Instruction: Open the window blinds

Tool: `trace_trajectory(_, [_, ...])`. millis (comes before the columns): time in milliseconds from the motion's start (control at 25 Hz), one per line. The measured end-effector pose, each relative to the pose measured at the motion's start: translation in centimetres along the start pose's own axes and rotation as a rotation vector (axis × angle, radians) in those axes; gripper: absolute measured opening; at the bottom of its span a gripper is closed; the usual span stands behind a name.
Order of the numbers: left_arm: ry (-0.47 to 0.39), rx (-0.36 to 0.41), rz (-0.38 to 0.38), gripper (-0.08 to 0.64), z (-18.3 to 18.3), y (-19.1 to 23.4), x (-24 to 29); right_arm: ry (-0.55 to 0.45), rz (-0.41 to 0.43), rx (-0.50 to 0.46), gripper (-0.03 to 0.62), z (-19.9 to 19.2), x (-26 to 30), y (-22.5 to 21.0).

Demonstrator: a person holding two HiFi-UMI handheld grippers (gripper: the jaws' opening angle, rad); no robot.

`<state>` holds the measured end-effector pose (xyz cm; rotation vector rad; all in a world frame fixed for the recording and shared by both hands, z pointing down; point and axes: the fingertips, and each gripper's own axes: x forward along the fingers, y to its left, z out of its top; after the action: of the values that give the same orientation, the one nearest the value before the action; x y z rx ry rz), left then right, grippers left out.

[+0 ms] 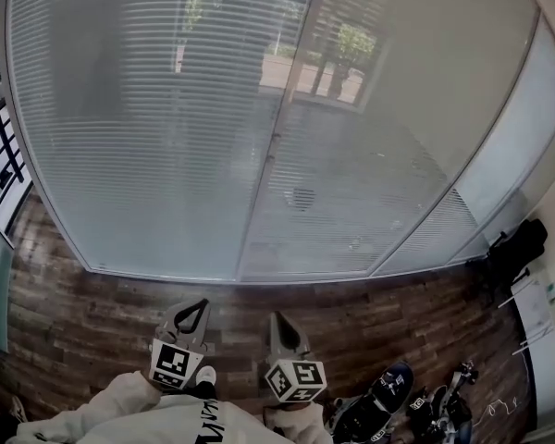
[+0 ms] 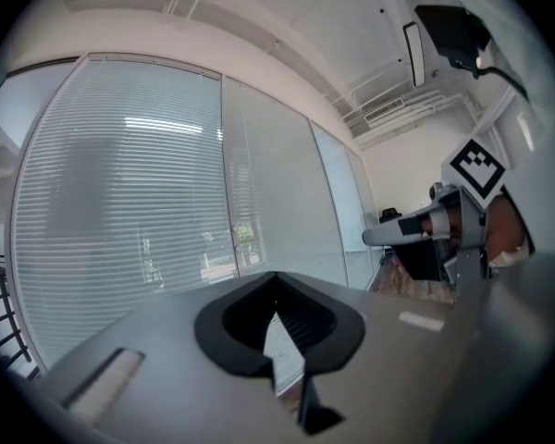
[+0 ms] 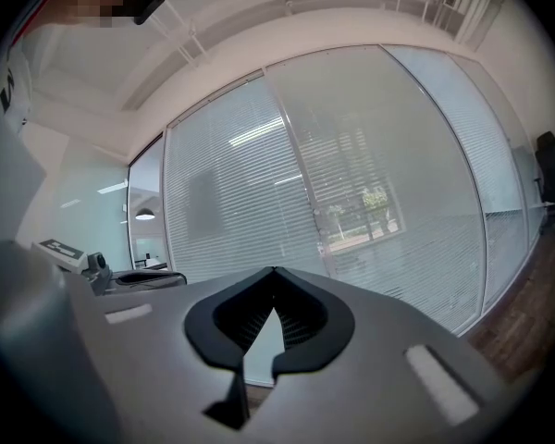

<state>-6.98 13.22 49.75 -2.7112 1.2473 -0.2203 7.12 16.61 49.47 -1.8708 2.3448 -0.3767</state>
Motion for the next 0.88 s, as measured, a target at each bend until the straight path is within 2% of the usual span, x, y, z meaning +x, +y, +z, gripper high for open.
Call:
trace_trajectory(320, [-0.003,-0.007,-0.018,0.000,-0.3,5.5,5.5,0.013,-0.023,0.001,0.002,0.9,7.3,-0.9])
trace_trajectory(480, [-0.017,-0.015,-0.038,0.000,-0.3,7.5,7.7,0.013,-0.061,-0.006,0.002,1.3,9.8,-1.5])
trace_trajectory(880, [-0.035,-0.050,-0.059,0.000,-0.7,9.0,10.6,0.036,-0.103,-0.021,0.002,1.6,12.0,-2.9])
